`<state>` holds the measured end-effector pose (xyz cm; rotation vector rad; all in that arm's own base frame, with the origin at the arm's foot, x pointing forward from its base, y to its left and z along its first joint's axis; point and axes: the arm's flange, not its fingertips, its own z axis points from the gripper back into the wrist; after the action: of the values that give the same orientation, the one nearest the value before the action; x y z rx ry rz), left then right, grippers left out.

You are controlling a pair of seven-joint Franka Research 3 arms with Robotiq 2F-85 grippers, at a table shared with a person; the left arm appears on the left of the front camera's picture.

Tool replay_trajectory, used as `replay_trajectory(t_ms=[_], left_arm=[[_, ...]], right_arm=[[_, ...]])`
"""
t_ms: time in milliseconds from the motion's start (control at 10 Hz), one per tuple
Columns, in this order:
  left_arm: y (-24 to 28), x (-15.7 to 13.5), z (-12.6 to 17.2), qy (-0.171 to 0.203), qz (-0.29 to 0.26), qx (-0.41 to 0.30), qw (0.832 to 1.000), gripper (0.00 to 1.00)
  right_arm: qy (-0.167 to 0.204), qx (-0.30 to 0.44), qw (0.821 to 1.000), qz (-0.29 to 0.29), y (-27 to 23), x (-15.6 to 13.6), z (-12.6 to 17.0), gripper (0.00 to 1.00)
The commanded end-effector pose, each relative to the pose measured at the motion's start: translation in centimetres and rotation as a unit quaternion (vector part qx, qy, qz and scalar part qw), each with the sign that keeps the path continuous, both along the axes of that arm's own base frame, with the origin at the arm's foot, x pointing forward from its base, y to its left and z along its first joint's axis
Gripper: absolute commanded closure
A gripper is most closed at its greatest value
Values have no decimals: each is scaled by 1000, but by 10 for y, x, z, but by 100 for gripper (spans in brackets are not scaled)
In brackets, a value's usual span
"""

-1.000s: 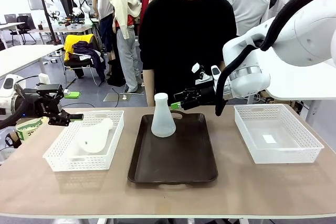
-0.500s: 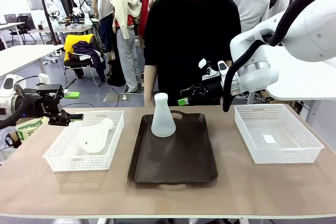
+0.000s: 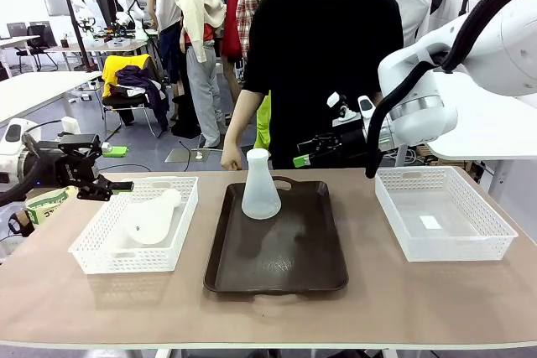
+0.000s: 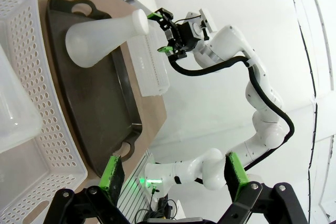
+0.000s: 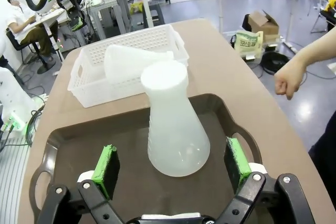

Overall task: Prepare the laboratory tools.
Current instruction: Pick up the Big flask that the person points to.

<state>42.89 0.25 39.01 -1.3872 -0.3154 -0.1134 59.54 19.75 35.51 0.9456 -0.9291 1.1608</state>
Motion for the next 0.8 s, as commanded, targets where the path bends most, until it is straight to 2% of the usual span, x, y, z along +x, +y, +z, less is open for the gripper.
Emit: replay_trajectory(t_ms=[0,200,600,700], left_arm=[[4,-8,18,-43,8,27,999,0],[4,-13,24,-56,1,16,998,0],[6,-19,20,-25,2,3,1000,0],[2,-10,23,-37,5,8,999,0]], right_arm=[[-3,-1,1000,3,5,2,-2,0],[-3,-1,1000,3,5,2,-2,0],[-3,-1,1000,3,5,2,-2,0],[-3,-1,1000,3,5,2,-2,0]])
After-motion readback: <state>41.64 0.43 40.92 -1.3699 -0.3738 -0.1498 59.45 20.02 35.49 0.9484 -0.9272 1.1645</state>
